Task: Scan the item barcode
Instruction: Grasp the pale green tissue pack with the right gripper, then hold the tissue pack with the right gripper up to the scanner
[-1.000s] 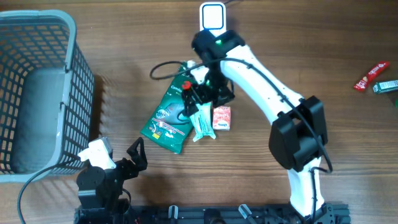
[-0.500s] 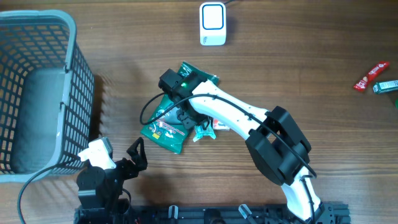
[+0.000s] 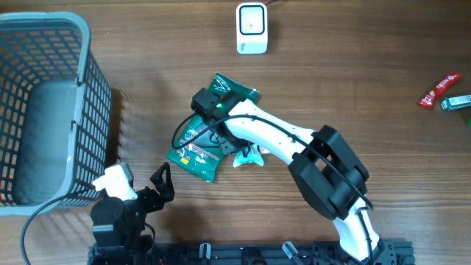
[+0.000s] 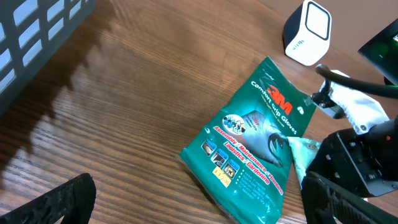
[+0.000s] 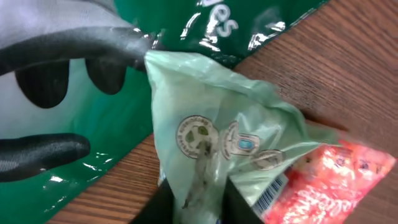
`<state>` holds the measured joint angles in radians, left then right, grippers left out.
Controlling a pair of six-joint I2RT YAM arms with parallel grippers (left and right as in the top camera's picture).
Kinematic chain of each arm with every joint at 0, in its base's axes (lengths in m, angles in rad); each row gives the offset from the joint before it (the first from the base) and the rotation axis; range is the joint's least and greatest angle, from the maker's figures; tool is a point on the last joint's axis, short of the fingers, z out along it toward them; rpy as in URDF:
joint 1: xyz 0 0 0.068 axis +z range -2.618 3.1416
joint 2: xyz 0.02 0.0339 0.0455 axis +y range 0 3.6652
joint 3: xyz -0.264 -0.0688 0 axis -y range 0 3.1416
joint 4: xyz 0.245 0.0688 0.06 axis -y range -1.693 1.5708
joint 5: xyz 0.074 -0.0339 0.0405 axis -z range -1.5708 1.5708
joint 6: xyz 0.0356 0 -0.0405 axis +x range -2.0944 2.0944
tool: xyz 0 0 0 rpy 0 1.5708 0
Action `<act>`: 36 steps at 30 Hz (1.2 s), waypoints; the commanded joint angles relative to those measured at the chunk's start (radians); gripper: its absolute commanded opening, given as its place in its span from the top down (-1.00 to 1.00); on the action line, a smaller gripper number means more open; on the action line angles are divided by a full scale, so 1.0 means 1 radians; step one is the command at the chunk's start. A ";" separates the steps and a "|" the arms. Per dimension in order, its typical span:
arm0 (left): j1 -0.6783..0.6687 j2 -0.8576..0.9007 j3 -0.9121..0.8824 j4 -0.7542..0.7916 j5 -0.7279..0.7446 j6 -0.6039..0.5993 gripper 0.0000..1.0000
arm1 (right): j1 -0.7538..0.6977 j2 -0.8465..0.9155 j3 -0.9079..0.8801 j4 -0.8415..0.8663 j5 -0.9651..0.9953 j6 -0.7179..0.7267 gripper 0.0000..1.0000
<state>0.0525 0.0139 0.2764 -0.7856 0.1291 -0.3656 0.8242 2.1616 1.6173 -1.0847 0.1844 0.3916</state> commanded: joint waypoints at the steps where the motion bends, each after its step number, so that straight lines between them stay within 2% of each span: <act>1: -0.005 -0.007 -0.003 0.002 0.008 -0.009 -1.00 | 0.000 0.024 0.058 -0.045 -0.143 0.028 0.91; 3: -0.005 -0.007 -0.003 0.002 0.008 -0.009 -1.00 | -0.029 0.008 0.156 -0.094 -0.388 -0.032 0.91; 4: -0.005 -0.007 -0.003 0.002 0.008 -0.009 -1.00 | -0.063 -0.001 0.222 -0.127 -0.620 -0.142 0.91; 6: -0.005 -0.007 -0.003 0.002 0.008 -0.009 -1.00 | -0.152 -0.005 0.277 -0.222 -1.111 -0.538 0.91; 7: -0.005 -0.007 -0.003 0.002 0.008 -0.009 -1.00 | -0.203 -0.005 0.275 -0.303 -1.289 -0.757 0.91; 8: -0.005 -0.007 -0.003 0.002 0.008 -0.009 -1.00 | -0.251 -0.005 0.260 -0.344 -1.402 -0.868 0.91; 11: -0.005 -0.007 -0.003 0.002 0.008 -0.009 -1.00 | -0.360 -0.005 0.210 -0.322 -1.665 -0.974 0.91; 13: -0.005 -0.007 -0.003 0.002 0.008 -0.009 -1.00 | -0.385 -0.005 0.208 -0.246 -1.759 -0.966 0.91; 15: -0.005 -0.007 -0.003 0.002 0.008 -0.009 -1.00 | -0.385 -0.005 0.208 -0.136 -1.765 -0.996 0.91; 17: -0.005 -0.007 -0.003 0.002 0.008 -0.009 -1.00 | -0.376 -0.005 0.207 -0.061 -1.736 -1.191 0.91; 19: -0.005 -0.007 -0.003 0.002 0.008 -0.009 -1.00 | -0.376 -0.005 0.207 -0.044 -1.804 -1.398 0.91; 20: -0.005 -0.007 -0.003 0.002 0.008 -0.009 -1.00 | -0.376 -0.005 0.207 -0.017 -1.807 -1.444 0.91; 21: -0.005 -0.007 -0.003 0.002 0.008 -0.009 -1.00 | -0.373 -0.005 0.207 0.051 -1.807 -1.437 0.91; 27: -0.005 -0.007 -0.003 0.002 0.008 -0.009 -1.00 | -0.372 -0.005 0.207 0.112 -1.808 -1.462 0.91; 36: -0.005 -0.007 -0.003 0.002 0.008 -0.009 -1.00 | -0.372 -0.005 0.207 0.116 -1.807 -1.440 0.91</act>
<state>0.0525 0.0139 0.2764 -0.7856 0.1291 -0.3656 0.4442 2.1624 1.8198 -0.9745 -1.5589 -1.0348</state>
